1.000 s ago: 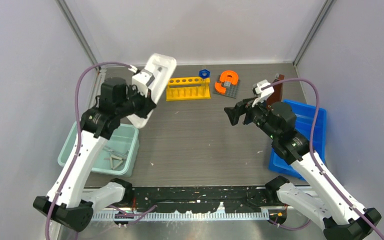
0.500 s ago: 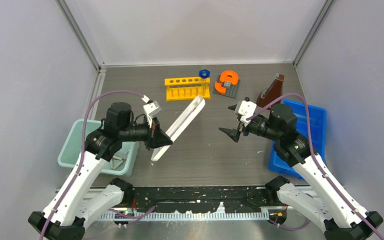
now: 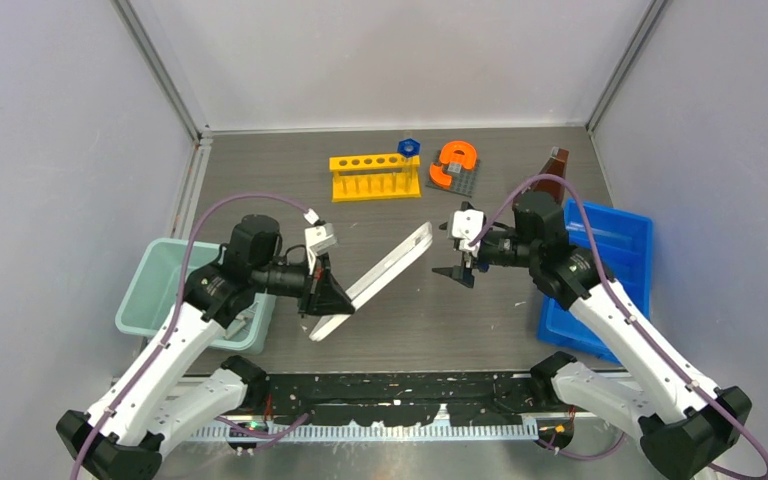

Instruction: Organize the chemistry lab equipment

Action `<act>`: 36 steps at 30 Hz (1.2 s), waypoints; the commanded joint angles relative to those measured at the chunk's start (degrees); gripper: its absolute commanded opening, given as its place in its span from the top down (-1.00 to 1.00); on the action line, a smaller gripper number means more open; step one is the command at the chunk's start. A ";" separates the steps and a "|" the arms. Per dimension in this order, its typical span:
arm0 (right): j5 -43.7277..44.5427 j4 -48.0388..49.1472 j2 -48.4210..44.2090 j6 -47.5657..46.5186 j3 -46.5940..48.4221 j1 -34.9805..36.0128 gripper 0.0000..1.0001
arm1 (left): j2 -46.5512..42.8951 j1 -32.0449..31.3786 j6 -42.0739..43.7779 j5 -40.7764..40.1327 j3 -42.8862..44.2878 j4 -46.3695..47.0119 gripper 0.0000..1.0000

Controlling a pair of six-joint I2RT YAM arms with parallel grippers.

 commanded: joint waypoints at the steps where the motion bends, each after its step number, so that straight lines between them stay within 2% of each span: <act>1: -7.00 -3.60 1.85 -6.14 3.11 0.21 -0.71 | -1.33 -0.89 2.45 2.03 -0.55 4.40 1.00; 12: -2.79 -2.15 7.75 -9.06 7.59 0.16 -0.73 | -1.91 -1.77 2.70 0.76 -1.45 3.73 1.00; 20: -10.14 -11.03 10.04 -12.69 10.15 0.19 -0.64 | -1.88 -1.77 5.10 0.90 -1.45 3.64 1.00; 26: -14.65 -20.58 14.22 -16.23 14.41 0.21 -0.08 | -2.50 -1.77 6.35 -0.40 -1.15 3.91 1.00; 30: -14.63 -20.89 14.39 -16.61 15.01 0.18 0.13 | -3.54 -1.77 6.65 -4.43 -0.92 4.30 1.00; 32: -14.52 -20.81 14.20 -16.01 15.03 0.19 0.36 | -4.23 -1.77 6.41 -6.55 -1.14 5.00 1.00; 34: -13.81 -20.44 14.02 -14.70 14.92 0.17 0.60 | -5.20 -1.77 5.73 -9.20 -1.56 6.13 0.89; 36: -13.03 -19.41 13.79 -13.32 14.20 0.17 0.72 | -6.66 -1.77 4.78 -12.28 -2.07 7.52 0.72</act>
